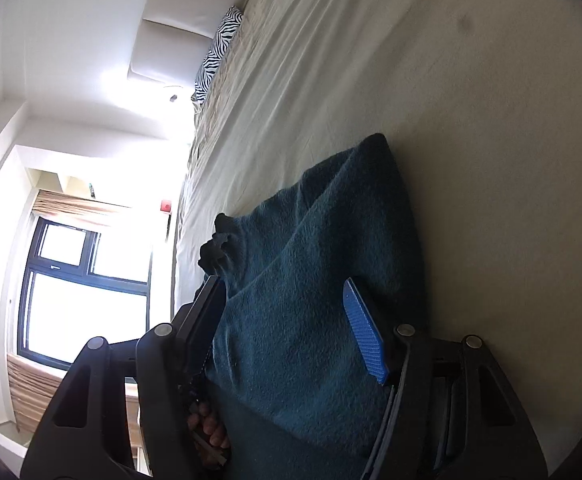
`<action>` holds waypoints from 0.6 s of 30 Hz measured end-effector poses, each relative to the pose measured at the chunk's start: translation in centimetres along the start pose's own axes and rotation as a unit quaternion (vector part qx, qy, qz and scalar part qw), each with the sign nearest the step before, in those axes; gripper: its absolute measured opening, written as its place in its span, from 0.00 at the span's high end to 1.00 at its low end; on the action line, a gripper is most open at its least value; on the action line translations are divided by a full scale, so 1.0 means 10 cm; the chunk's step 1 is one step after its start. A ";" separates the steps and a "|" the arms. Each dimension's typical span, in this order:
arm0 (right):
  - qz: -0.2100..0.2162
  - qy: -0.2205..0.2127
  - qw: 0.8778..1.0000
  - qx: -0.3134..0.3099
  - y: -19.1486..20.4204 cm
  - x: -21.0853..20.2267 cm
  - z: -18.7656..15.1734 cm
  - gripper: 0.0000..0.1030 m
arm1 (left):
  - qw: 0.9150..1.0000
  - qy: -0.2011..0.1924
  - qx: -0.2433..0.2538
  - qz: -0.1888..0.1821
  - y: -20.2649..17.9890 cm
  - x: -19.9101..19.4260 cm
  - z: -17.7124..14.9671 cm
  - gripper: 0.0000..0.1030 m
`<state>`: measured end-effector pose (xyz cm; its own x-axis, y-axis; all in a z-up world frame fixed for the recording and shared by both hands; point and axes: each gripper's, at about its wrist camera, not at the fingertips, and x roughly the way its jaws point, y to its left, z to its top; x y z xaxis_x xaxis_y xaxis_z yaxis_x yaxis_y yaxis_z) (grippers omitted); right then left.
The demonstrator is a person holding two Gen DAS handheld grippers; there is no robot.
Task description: Fold small clothes
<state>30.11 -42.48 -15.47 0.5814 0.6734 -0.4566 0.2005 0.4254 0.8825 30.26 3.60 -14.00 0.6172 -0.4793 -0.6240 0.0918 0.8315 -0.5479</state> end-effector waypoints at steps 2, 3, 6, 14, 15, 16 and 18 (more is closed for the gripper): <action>0.009 -0.011 1.000 0.011 -0.01 0.03 0.16 0.42 | 1.000 -0.001 -0.003 -0.004 0.02 0.01 0.00 0.81; 0.010 -0.011 1.000 0.013 0.00 0.05 0.23 0.42 | 1.000 -0.002 -0.004 -0.004 0.02 0.02 0.00 0.81; 0.001 0.010 1.000 0.006 0.02 0.17 0.37 0.41 | 1.000 -0.002 -0.005 -0.006 0.04 0.02 -0.01 0.81; 0.023 0.046 0.999 -0.006 -0.03 -0.20 -0.32 0.41 | 1.000 -0.001 -0.003 -0.001 0.01 0.00 0.02 0.81; 0.021 0.050 0.998 -0.008 -0.03 -0.25 -0.44 0.41 | 1.000 0.000 -0.003 0.000 0.01 0.00 0.02 0.81; 0.018 0.053 0.998 -0.013 -0.02 -0.31 -0.56 0.41 | 1.000 0.002 -0.005 -0.002 0.01 -0.01 0.03 0.81; 0.006 0.051 0.999 -0.016 -0.01 -0.49 -0.77 0.41 | 1.000 0.011 -0.014 -0.008 0.01 -0.02 0.07 0.81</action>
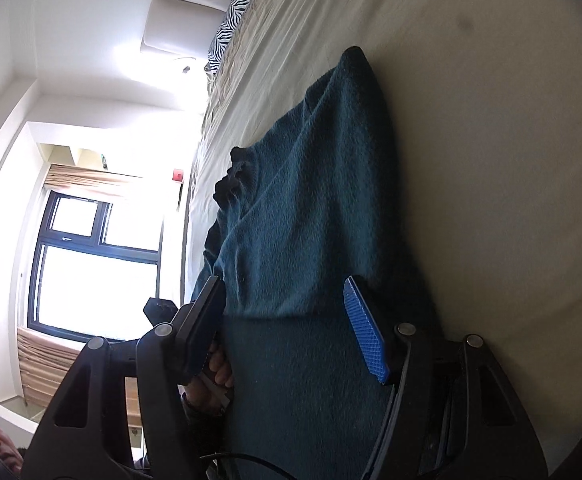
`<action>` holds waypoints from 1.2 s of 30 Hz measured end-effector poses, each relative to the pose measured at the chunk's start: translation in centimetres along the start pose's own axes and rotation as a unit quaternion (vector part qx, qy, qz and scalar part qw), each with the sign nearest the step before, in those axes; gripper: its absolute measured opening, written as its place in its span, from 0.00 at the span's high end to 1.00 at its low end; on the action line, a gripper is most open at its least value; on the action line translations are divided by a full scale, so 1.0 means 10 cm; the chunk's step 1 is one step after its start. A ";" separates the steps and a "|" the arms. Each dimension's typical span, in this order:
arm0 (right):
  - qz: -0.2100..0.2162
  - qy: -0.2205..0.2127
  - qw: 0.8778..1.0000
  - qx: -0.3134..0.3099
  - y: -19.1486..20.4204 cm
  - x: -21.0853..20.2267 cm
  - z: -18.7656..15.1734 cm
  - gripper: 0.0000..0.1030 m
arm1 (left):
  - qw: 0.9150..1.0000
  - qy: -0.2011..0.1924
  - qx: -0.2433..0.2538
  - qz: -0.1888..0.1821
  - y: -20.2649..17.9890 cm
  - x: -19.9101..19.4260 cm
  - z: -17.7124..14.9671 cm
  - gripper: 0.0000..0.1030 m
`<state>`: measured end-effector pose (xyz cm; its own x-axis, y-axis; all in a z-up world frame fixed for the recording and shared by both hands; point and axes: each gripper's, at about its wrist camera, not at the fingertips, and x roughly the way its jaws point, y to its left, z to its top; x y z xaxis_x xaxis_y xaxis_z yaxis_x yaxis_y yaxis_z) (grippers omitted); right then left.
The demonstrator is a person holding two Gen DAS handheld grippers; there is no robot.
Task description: Fold small clothes
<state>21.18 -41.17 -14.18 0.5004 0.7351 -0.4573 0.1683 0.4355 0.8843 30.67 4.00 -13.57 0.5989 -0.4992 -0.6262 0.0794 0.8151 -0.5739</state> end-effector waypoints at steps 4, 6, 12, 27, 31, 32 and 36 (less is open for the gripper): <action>0.008 -0.040 0.999 0.017 0.08 -0.51 -0.50 0.40 | 1.000 0.012 -0.010 0.012 -0.08 -0.35 0.00 0.50; 0.020 -0.057 0.998 0.002 0.19 -0.73 -0.82 0.40 | 0.999 -0.025 -0.021 -0.010 -0.07 -0.80 -0.10 0.33; 0.050 -0.075 0.996 0.008 0.33 -0.91 -1.80 0.40 | 0.980 -0.134 -0.150 0.001 0.76 -2.15 -0.52 0.20; 0.069 -0.033 0.996 -0.052 1.43 -0.16 -2.59 0.40 | 0.843 -0.266 -0.467 0.000 2.72 -2.91 -0.65 0.31; 0.061 -0.033 0.996 -0.048 1.49 -0.11 -2.62 0.40 | 0.861 -0.245 -0.444 0.021 2.73 -2.77 -0.39 0.78; 0.057 -0.033 0.997 -0.048 1.49 -0.08 -2.59 0.40 | 0.862 -0.233 -0.449 0.026 2.74 -2.73 -0.37 0.91; 0.052 -0.038 0.997 -0.048 1.42 -0.07 -2.52 0.40 | 0.887 -0.241 -0.388 0.066 2.38 -2.77 -0.16 0.91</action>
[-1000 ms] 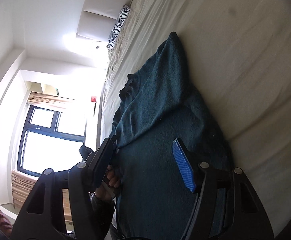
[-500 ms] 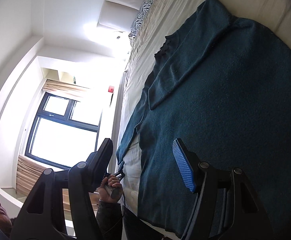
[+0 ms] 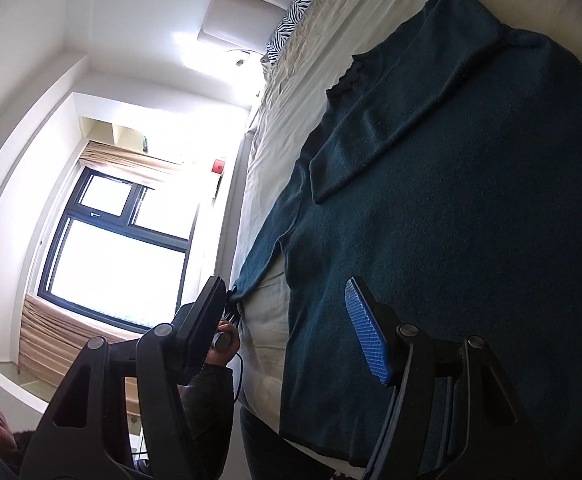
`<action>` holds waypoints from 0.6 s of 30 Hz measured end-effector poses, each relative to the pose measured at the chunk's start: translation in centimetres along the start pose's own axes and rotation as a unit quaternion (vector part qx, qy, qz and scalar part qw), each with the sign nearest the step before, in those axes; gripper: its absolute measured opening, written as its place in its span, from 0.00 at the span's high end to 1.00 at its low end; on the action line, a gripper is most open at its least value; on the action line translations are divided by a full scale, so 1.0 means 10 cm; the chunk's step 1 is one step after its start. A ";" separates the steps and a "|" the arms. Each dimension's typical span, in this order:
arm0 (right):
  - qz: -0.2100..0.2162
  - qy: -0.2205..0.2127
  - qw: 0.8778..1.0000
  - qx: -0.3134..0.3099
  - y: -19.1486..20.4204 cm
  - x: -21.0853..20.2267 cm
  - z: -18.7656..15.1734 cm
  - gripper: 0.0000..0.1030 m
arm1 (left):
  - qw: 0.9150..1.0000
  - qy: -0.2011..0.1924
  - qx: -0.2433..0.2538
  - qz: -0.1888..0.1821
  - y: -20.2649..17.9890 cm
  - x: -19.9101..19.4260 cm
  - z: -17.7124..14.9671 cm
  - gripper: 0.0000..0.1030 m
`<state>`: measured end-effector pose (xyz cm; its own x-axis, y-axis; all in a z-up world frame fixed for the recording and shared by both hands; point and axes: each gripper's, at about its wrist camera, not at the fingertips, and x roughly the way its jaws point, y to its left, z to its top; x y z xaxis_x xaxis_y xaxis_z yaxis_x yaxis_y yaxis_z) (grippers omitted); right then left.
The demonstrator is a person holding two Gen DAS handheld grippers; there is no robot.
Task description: Fold small clothes
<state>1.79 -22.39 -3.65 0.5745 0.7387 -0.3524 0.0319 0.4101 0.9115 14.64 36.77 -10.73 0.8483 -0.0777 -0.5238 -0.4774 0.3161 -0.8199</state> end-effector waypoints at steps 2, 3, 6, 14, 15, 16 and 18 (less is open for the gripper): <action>0.001 -0.004 1.000 0.003 -0.05 0.00 0.02 0.40 | 0.997 0.004 0.077 -0.002 -0.45 0.00 -0.16 0.91; 0.000 -0.004 1.000 0.004 -0.09 -0.01 0.03 0.40 | 0.993 0.009 0.119 -0.002 -0.68 -0.01 -0.27 0.91; 0.000 -0.008 1.000 0.008 -0.18 -0.04 0.04 0.40 | 0.961 0.033 0.275 -0.006 -1.49 0.03 -0.93 0.91; -0.002 -0.038 0.999 0.032 -0.57 -0.38 0.08 0.40 | 0.815 0.104 0.570 -0.009 -2.35 0.52 -3.52 0.90; -0.005 -0.043 0.998 0.035 -0.62 -0.43 0.10 0.40 | 0.798 0.119 0.591 -0.007 -2.33 0.60 -3.80 0.90; -0.008 -0.048 0.998 0.037 -0.67 -0.48 0.11 0.40 | 0.783 0.133 0.608 -0.002 -2.24 0.67 -4.02 0.88; -0.017 -0.057 0.997 0.040 -0.75 -0.56 0.16 0.40 | 0.761 0.162 0.628 0.018 -2.04 0.77 -4.32 0.87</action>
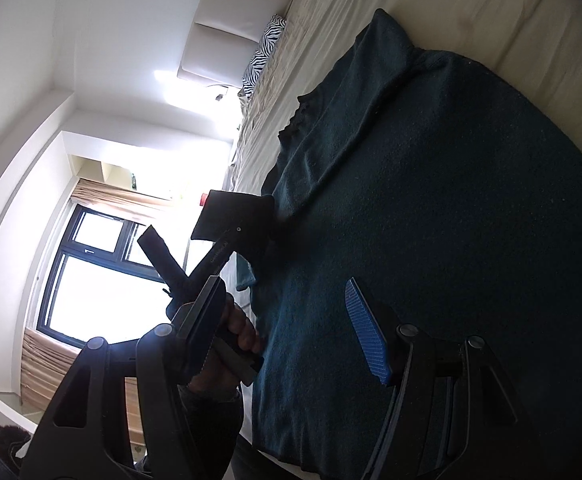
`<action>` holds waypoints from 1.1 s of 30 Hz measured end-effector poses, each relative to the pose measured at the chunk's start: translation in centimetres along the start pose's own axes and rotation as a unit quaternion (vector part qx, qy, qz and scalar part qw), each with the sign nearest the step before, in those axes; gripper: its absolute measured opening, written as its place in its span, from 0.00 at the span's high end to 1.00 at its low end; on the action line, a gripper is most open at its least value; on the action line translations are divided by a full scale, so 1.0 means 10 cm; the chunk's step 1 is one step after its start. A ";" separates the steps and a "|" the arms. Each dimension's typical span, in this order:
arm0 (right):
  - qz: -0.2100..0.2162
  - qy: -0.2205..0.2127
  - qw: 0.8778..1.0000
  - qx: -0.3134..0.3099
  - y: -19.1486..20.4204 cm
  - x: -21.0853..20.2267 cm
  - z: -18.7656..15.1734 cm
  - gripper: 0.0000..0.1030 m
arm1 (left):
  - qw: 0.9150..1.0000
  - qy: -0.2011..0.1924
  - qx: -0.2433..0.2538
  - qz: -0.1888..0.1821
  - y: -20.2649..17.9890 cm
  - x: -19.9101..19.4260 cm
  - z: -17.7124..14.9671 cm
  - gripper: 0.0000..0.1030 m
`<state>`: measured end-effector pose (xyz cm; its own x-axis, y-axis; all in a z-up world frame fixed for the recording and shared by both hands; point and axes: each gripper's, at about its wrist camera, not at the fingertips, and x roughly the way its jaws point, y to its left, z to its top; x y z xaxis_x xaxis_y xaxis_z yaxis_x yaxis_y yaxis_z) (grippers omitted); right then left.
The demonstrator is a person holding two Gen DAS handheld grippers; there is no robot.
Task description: Fold small clothes
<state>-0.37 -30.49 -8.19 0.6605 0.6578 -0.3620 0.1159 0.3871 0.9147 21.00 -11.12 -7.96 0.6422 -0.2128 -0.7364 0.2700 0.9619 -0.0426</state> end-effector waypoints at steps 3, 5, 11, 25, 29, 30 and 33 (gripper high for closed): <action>-0.019 -0.008 1.000 0.002 -0.11 -0.04 0.10 0.40 | 0.999 0.032 0.012 -0.005 -0.03 0.15 -0.18 0.68; -0.024 -0.005 1.000 0.001 -0.15 0.01 0.17 0.40 | 0.999 0.024 0.016 -0.014 -0.03 0.03 -0.24 0.36; -0.062 0.029 0.997 -0.036 0.00 0.60 0.46 0.40 | 1.000 -0.013 -0.012 -0.025 0.32 -0.39 -0.24 0.24; -0.065 0.120 0.990 0.042 0.01 2.00 0.81 0.49 | 0.995 -0.004 -0.082 -0.049 0.71 -0.26 -0.43 0.18; -0.117 0.136 0.983 -0.024 0.27 2.14 0.80 0.93 | 0.985 -0.035 -0.142 -0.089 0.95 -0.55 -0.44 0.18; -0.128 0.134 0.982 -0.048 0.36 2.13 0.81 0.93 | 0.982 -0.046 -0.158 -0.096 1.04 -0.64 -0.45 0.18; -0.138 0.118 0.977 -0.112 0.71 2.02 0.89 0.93 | 0.971 -0.074 -0.204 -0.096 1.37 -0.88 -0.46 0.18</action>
<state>20.38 -20.21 -7.39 0.4347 0.6293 -0.6442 0.0826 0.6844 0.7244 15.80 4.73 -5.20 0.7130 -0.3878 -0.5841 0.1078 0.8838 -0.4552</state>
